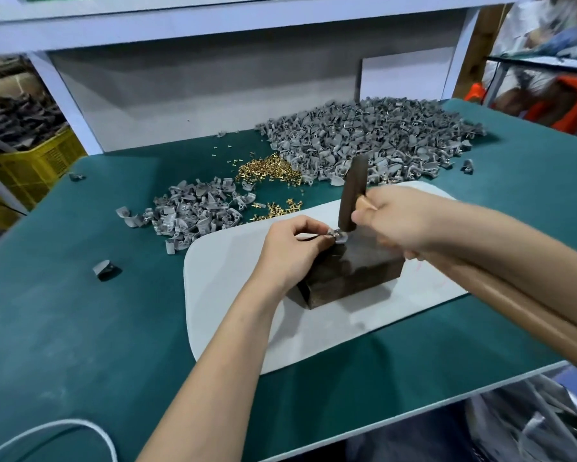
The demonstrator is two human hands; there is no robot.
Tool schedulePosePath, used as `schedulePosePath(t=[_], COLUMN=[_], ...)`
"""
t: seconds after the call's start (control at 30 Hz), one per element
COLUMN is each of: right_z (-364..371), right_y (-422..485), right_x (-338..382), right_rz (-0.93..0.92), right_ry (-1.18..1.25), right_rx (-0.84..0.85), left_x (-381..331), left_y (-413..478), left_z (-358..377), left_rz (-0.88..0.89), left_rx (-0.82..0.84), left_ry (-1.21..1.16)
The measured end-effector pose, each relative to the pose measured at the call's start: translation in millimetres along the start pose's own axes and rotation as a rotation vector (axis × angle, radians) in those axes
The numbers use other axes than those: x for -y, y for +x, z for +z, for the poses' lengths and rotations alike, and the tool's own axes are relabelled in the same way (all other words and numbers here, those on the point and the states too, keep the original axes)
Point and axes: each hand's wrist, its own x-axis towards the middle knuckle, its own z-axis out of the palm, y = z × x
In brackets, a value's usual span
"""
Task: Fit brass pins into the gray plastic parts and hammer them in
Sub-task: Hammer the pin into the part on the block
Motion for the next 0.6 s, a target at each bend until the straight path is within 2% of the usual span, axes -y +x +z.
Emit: schedulePosePath(t=[0.07,0.13,0.23,0.33,0.5,0.6], right_z=[-10,-20,-14,2,16,6], right_y=[9,23,46,59,60,53], right_x=[-9,-19,-46,-72,-78,-59], right_rz=[0.036,0.078,0.184,0.261,0.191,0.019], right_ry=[0.242,0.295,-0.050,-0.151,-0.193,-0.148], right_rx=[-0.132,-0.308,-0.351,-0.340,-0.393,-0.449], left_x=[0,0,0,2,1,2], left_y=[0,0,-2,-1,0,0], left_z=[0,1,2,2,2,1], left_rz=[0.002,0.003,0.023,0.054,0.045,0.042], left_rx=[-0.004,-0.008,-0.023,-0.020,-0.020,-0.021], left_ry=[0.008,0.002,0.035,0.084,0.097,0.082])
